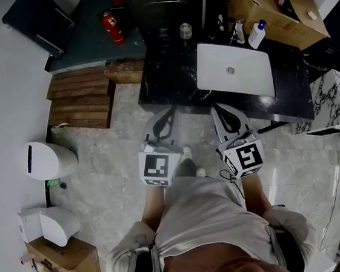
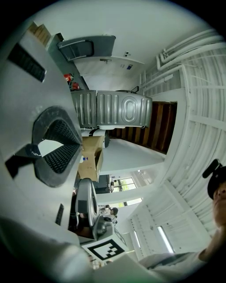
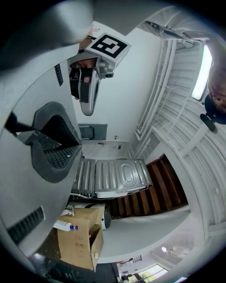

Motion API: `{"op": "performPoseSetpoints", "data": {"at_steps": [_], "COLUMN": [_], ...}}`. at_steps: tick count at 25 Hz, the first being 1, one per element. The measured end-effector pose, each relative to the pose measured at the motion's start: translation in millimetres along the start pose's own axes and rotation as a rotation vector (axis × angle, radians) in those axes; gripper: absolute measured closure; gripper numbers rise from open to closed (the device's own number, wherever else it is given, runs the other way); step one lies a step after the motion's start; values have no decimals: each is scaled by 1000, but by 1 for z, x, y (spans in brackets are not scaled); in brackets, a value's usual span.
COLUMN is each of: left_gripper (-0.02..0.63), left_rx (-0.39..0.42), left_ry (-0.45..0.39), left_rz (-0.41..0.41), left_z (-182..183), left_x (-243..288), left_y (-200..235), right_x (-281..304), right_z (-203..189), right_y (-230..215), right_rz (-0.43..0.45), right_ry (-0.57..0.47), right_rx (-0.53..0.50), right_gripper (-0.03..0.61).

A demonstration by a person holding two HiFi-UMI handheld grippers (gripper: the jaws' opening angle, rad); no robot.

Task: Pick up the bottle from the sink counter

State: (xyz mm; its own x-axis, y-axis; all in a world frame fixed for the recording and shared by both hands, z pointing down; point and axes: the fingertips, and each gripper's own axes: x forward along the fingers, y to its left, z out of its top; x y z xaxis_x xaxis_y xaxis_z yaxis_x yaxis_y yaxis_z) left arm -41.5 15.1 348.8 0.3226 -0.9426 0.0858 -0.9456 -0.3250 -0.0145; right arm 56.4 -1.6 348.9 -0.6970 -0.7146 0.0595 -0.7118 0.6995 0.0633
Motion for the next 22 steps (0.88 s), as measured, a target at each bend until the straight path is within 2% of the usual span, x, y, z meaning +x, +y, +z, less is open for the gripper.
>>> {"op": "performPoseSetpoints", "data": {"at_steps": [22], "left_gripper": [612], "left_rx": [20], "left_ry": [-22], "left_rz": [-105], "left_z": [9], "left_x": [78], "left_y": [70], "right_x": [89], "right_z": [7], "right_y": [-31], "right_rz": [-109], "right_ry": [6], "right_rx": [-1], "right_gripper": [581]}}
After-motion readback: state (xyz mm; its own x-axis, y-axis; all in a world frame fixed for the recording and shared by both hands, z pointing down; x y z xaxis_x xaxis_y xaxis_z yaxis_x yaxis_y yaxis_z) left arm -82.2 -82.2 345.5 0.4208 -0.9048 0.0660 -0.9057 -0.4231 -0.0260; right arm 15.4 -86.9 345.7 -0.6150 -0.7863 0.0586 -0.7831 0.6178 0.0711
